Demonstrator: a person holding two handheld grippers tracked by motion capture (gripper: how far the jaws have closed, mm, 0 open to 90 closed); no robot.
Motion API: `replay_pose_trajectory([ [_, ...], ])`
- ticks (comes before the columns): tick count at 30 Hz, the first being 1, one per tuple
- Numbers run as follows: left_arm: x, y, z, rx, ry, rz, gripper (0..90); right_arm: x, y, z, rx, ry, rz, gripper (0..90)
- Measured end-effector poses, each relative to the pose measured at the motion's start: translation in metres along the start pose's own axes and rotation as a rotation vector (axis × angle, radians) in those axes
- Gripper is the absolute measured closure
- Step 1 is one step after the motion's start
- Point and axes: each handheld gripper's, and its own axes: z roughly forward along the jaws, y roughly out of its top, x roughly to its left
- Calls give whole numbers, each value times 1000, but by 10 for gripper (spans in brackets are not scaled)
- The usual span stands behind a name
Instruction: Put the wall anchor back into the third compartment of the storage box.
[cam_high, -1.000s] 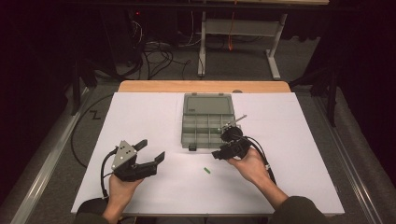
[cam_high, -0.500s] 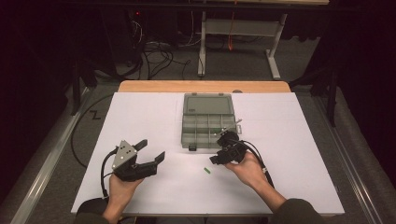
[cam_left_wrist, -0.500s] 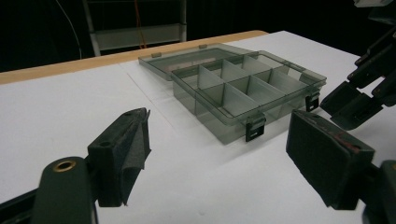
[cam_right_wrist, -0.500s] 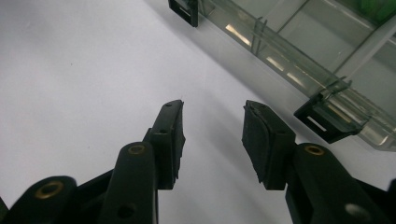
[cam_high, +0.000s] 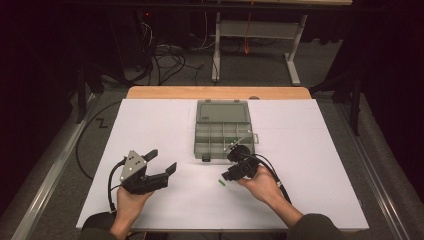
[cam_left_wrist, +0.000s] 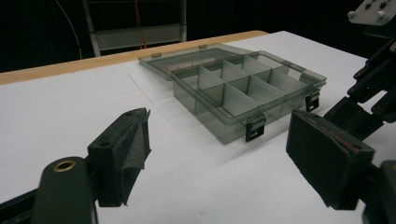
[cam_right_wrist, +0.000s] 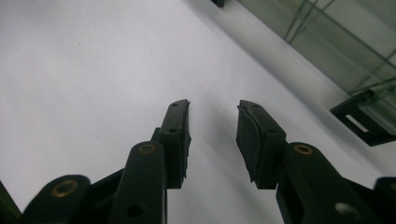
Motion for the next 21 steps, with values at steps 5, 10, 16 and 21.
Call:
replay_pose_trajectory([
  [5, 0, 0, 0, 0, -1, 0, 218, 5, 2, 7, 27, 3, -19, 699],
  [10, 0, 0, 0, -1, -1, 0, 219, 9, 3, 12, 50, 10, -28, 721],
  [16, 0, 0, 0, 0, 0, 0, 219, 11, 5, 16, 60, 14, -39, 752],
  [21, 0, 0, 0, 0, 0, 0, 219, 13, 6, 19, 73, 16, -53, 780],
])
